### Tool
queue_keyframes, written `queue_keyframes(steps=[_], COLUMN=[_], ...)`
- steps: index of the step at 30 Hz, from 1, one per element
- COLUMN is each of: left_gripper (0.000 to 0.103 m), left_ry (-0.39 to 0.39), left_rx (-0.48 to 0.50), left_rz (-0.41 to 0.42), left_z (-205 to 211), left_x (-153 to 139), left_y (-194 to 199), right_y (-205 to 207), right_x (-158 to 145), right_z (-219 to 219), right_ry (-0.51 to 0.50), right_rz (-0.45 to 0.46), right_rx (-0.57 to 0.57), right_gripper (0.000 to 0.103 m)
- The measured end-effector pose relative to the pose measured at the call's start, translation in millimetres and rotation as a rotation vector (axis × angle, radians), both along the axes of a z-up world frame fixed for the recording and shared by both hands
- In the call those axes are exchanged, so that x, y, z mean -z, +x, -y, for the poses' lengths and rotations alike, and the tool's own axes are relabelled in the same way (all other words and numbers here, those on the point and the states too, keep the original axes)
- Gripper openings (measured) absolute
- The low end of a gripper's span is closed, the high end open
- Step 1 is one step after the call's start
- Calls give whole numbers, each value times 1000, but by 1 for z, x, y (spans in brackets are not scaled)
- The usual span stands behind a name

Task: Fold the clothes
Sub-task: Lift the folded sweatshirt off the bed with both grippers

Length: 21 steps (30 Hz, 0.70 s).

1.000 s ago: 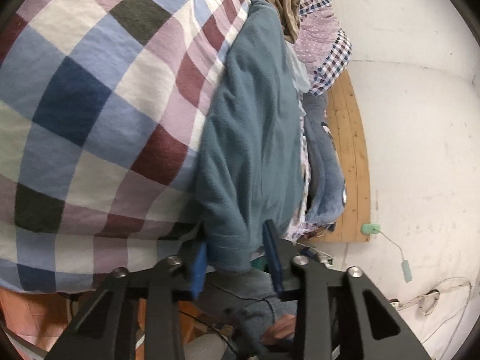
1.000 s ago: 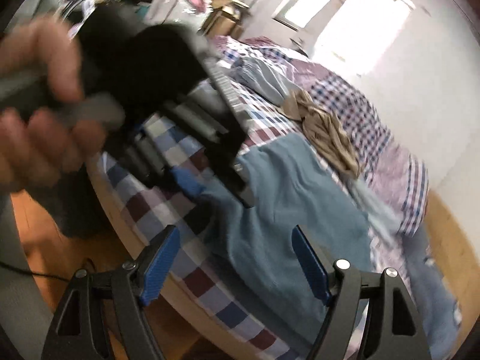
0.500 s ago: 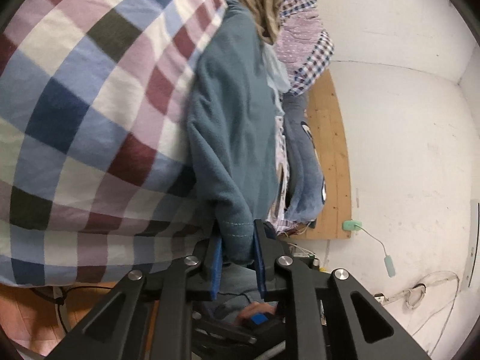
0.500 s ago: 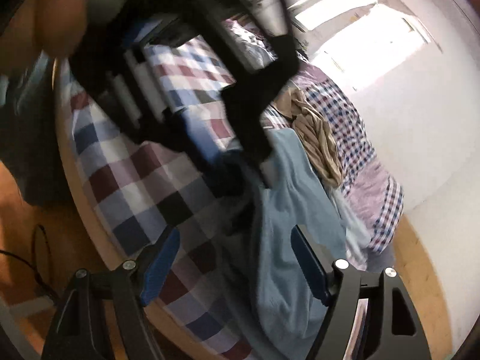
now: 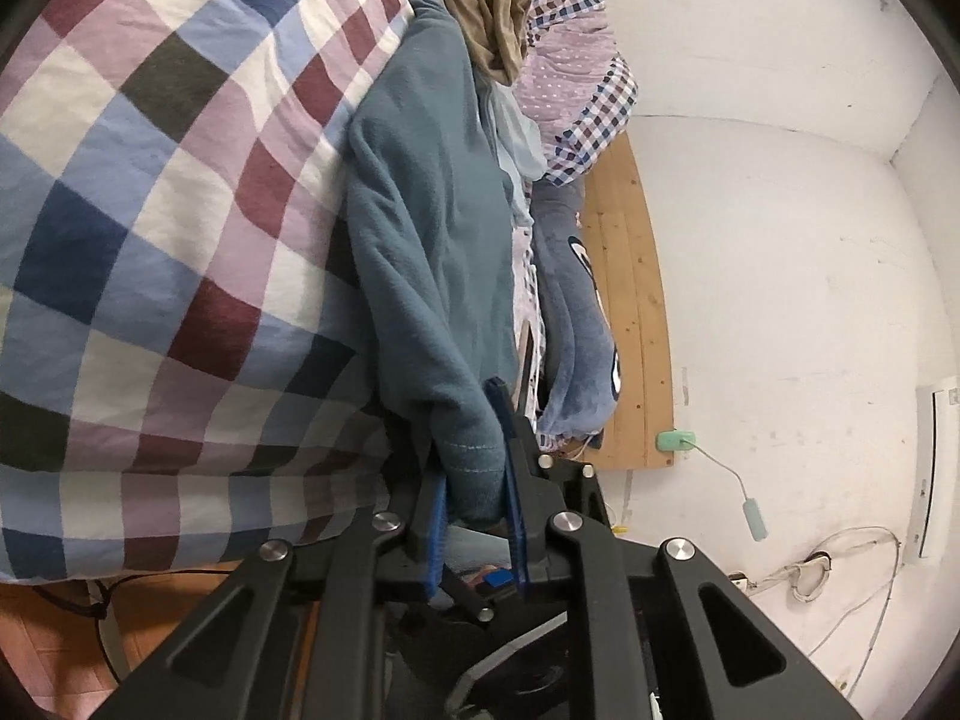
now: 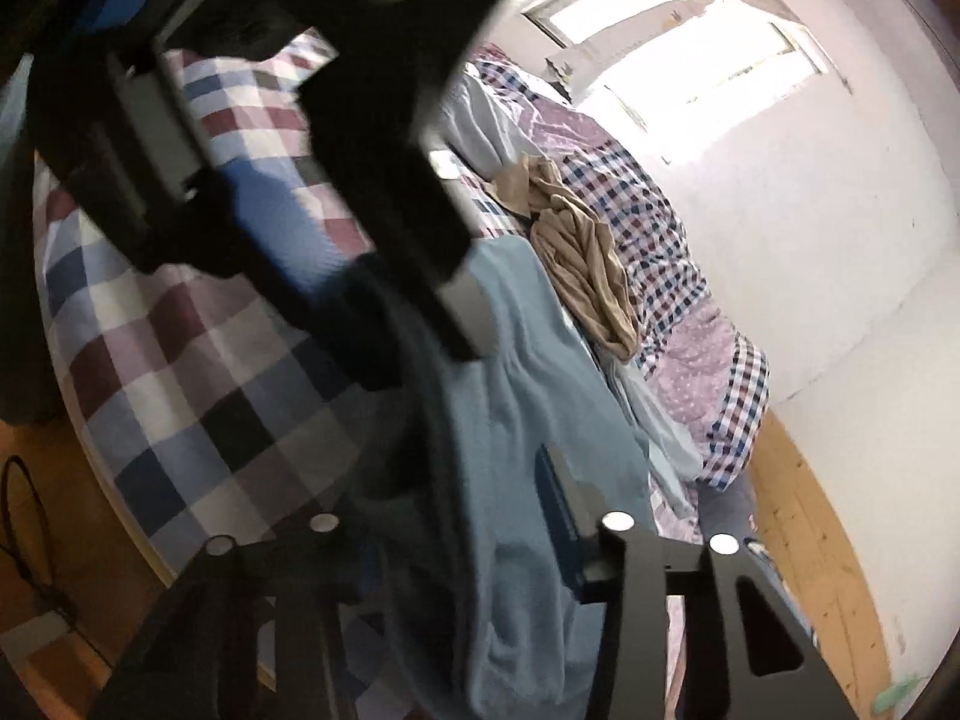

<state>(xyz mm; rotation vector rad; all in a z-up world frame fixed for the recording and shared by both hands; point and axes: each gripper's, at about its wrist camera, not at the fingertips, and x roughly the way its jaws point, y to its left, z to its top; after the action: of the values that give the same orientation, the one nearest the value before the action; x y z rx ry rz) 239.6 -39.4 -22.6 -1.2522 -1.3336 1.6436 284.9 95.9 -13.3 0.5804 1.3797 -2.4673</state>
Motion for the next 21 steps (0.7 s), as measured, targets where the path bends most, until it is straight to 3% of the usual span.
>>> queue_keyframes(steps=[4,9,13,14,17,21], left_gripper=[16,19,68,74,83,83], left_ry=[15,30,20,23,5,-73], left_rx=[7,22,3,-7,-46,-65], left_rz=[-4,-30,-48,-54,-76,-68], left_z=[0,-2,4,7,14,17], left_x=[0,-5,-10,-11,-18,-18], left_y=[-1,-2,-4,-4,-12,-30], right_y=[-5,-12,-17,-19,-6,5], right_x=[1,-5,-15,-18,-27,-44], right_z=[-3,-7,-13,-15,-14,-16], right_ry=[-4,-53,-106,-118,-158,-222], right_rz=[12,54,66,67,66,67], right_rx=[2,8,15,14,18,18], right_gripper=[23,15,13,13,13,12])
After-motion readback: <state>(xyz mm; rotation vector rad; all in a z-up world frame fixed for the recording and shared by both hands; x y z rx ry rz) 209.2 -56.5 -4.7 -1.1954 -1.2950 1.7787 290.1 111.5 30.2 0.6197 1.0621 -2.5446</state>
